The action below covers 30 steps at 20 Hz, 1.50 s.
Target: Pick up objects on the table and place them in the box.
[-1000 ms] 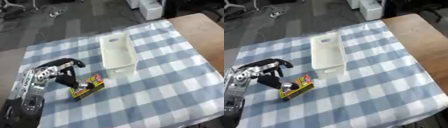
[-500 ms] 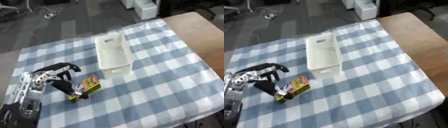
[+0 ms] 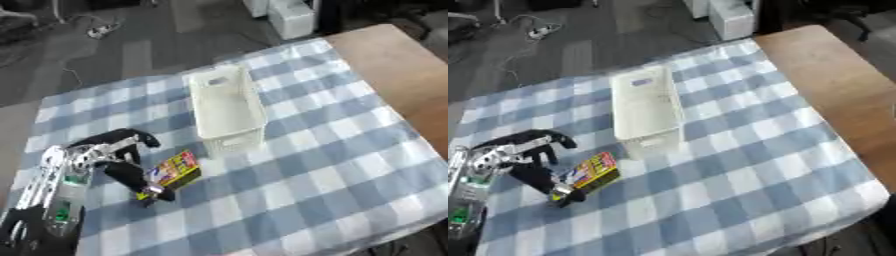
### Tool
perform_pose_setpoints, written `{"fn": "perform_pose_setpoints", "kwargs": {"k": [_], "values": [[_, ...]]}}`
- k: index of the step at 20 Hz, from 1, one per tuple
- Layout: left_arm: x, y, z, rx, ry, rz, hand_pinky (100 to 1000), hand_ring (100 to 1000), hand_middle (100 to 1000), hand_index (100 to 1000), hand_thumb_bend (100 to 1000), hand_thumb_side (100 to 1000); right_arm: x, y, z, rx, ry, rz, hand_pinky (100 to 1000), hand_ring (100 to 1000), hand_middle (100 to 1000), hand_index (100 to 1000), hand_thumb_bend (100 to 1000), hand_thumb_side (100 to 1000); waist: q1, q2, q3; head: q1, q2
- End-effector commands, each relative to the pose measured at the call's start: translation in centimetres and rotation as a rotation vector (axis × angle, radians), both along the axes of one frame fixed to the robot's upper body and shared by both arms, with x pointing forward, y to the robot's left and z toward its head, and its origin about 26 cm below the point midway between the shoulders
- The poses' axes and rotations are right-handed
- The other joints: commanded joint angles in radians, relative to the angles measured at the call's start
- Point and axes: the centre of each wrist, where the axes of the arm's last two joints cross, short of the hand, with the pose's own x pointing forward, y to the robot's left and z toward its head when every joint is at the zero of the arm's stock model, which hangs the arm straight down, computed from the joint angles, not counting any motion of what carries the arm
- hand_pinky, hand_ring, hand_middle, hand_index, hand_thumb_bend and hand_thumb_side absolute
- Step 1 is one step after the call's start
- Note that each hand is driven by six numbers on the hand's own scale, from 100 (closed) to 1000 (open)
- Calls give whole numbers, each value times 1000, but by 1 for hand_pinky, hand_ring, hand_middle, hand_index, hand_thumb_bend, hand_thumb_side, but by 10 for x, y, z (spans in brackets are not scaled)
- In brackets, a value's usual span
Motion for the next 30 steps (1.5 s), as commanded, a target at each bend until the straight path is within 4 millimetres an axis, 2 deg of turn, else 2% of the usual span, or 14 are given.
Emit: {"fn": "perform_pose_setpoints", "kwargs": {"k": [1, 17, 30], "values": [[2, -1, 6, 5, -24, -2, 552, 683, 841, 892, 848, 472, -1, 0, 12, -38, -25, 7, 499, 475, 472, 591, 100, 1000, -6, -8, -1, 1, -11], [13, -3, -16, 8, 61, -5, 558, 690, 837, 895, 831, 457, -1, 0, 13, -36, -26, 12, 500, 475, 472, 591, 100, 1000, -6, -9, -6, 8, -11], [21, -3, -6, 1, 38, -4, 556, 687, 838, 895, 820, 466, -1, 1, 13, -34, -25, 13, 499, 475, 472, 591, 100, 1000, -6, -11, -7, 9, -6]]}}
